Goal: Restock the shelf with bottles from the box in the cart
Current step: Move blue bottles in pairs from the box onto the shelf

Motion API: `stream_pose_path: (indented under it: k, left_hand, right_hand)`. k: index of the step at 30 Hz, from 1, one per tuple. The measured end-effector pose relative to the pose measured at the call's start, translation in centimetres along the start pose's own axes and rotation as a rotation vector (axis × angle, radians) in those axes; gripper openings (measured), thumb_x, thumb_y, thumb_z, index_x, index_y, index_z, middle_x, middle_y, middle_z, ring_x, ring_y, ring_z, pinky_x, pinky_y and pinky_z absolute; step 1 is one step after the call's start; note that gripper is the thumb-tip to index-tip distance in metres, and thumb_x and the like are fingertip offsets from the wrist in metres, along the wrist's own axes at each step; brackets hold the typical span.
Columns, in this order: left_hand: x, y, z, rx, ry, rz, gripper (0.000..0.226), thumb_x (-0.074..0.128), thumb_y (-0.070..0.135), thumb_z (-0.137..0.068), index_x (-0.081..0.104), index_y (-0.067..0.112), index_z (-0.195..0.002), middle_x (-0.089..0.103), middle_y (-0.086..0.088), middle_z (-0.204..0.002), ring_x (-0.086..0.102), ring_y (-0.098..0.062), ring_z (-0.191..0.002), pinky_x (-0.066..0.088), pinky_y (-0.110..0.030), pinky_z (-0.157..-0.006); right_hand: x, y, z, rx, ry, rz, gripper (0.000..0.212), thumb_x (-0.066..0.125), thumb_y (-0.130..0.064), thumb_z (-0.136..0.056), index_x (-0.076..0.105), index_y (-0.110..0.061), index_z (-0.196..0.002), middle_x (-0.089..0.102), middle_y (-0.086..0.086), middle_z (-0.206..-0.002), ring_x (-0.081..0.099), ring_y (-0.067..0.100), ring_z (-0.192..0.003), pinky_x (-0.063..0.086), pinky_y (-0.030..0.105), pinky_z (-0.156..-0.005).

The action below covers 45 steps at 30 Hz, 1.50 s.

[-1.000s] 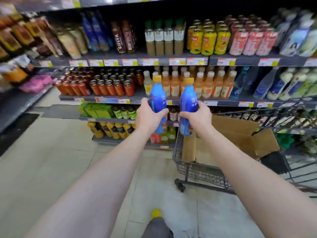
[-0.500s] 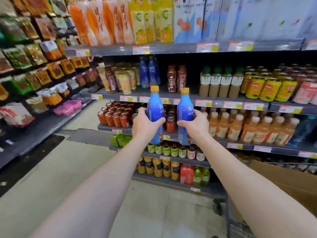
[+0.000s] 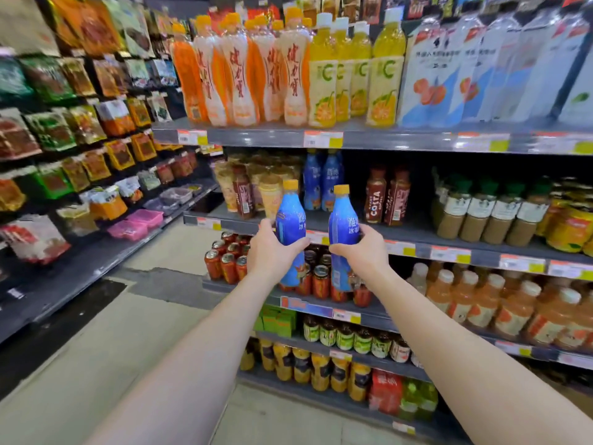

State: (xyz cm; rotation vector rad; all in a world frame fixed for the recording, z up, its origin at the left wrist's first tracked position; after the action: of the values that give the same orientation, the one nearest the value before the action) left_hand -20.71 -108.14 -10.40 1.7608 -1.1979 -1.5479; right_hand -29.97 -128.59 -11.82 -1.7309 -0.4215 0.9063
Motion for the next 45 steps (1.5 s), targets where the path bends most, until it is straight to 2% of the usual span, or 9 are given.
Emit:
stream_pose_path:
  k: [11,18,25,28,32,35,41,43,45]
  left_hand:
    - [2.8,-3.3,-12.8,0.007,-0.042,-0.037,0.083,0.088,0.062,-0.061,0.051,0.028,-0.127,0.069,0.008,-0.115,0.068,-0.015,-0.102,0.059,-0.042,-0.089]
    - [2.8,-4.1,-17.0,0.043,-0.092,-0.015,0.066,0.091,0.05,-0.068,0.054,0.028,-0.118,0.064,0.019,-0.095,0.059,0.01,-0.083,0.045,-0.015,-0.065]
    - [3.8,-5.7,-19.3,0.122,-0.145,-0.006,0.074,0.091,0.059,-0.059,0.055,0.033,-0.117,0.066,0.007,-0.11,0.066,-0.012,-0.096,0.058,-0.038,-0.083]
    - [3.6,-5.8,-20.1,0.156,-0.163,0.007,0.077,0.091,0.061,-0.057,0.057,0.031,-0.119,0.068,0.007,-0.11,0.066,-0.009,-0.092,0.059,-0.035,-0.08]
    - [2.7,-6.4,-21.3,0.194,-0.204,-0.002,0.075,0.092,0.055,-0.062,0.059,0.024,-0.122,0.065,0.009,-0.115,0.062,-0.008,-0.097,0.044,-0.015,-0.072]
    - [2.2,-7.1,-22.0,0.199,-0.22,0.026,0.067,0.094,0.051,-0.063,0.061,0.027,-0.116,0.065,0.013,-0.113,0.06,-0.006,-0.1,0.042,-0.019,-0.078]
    - [1.9,-7.8,-22.9,0.208,-0.265,0.086,0.06,0.093,0.05,-0.063,0.062,0.031,-0.11,0.067,0.021,-0.102,0.061,0.008,-0.093,0.044,-0.013,-0.072]
    - [2.0,-7.6,-23.2,0.224,-0.286,0.087,0.058,0.094,0.05,-0.062,0.061,0.033,-0.107,0.067,0.022,-0.101,0.061,0.009,-0.092,0.046,-0.011,-0.071]
    - [2.2,-7.5,-23.3,0.244,-0.294,0.085,0.061,0.093,0.055,-0.06,0.059,0.035,-0.108,0.068,0.02,-0.103,0.064,0.004,-0.092,0.054,-0.021,-0.077]
  right_hand:
    - [8.7,-3.1,-13.4,-0.032,0.021,-0.039,0.064,0.089,-0.028,-0.066,0.059,-0.017,-0.121,0.066,-0.002,-0.109,0.062,0.015,-0.094,0.047,0.027,-0.08]
    - [11.6,-3.9,-18.4,-0.057,0.1,-0.077,0.062,0.088,-0.022,-0.069,0.056,-0.012,-0.122,0.066,0.003,-0.115,0.06,0.017,-0.099,0.044,0.026,-0.083]
    - [14.6,-3.2,-20.4,-0.048,0.154,-0.065,0.064,0.085,-0.012,-0.073,0.053,-0.012,-0.128,0.064,0.007,-0.123,0.059,0.024,-0.113,0.04,0.024,-0.084]
    - [15.4,-2.0,-21.1,-0.037,0.201,-0.08,0.064,0.086,-0.014,-0.071,0.054,-0.014,-0.127,0.066,0.006,-0.12,0.062,0.025,-0.111,0.046,0.028,-0.086]
    - [16.1,-1.5,-22.3,-0.03,0.233,0.012,0.071,0.085,-0.025,-0.072,0.052,-0.017,-0.135,0.066,0.007,-0.122,0.062,0.028,-0.111,0.051,0.039,-0.093]
    - [16.3,-1.3,-23.0,-0.019,0.264,0.039,0.073,0.084,-0.028,-0.073,0.05,-0.017,-0.138,0.064,0.009,-0.126,0.06,0.03,-0.114,0.048,0.037,-0.096]
    - [16.9,-0.9,-23.4,-0.04,0.329,0.05,0.068,0.082,-0.023,-0.077,0.051,-0.013,-0.137,0.063,0.011,-0.125,0.06,0.029,-0.113,0.04,0.025,-0.089]
    - [17.0,-0.9,-23.5,-0.036,0.335,0.06,0.068,0.082,-0.024,-0.078,0.05,-0.013,-0.137,0.063,0.011,-0.125,0.06,0.029,-0.113,0.042,0.027,-0.09]
    - [17.0,-0.8,-23.7,-0.024,0.334,0.089,0.069,0.082,-0.028,-0.076,0.05,-0.015,-0.136,0.064,0.01,-0.124,0.06,0.03,-0.112,0.048,0.034,-0.094]
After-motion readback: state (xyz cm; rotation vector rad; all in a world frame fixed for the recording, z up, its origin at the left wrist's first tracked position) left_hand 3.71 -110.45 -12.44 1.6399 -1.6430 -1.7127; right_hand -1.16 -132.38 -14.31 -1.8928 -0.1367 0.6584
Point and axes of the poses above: each hand's wrist, its own z-axis away from the middle knuckle, its own x-axis out of the palm, y = z × x, the point moved 6 cm from there along -z, towards the middle knuckle
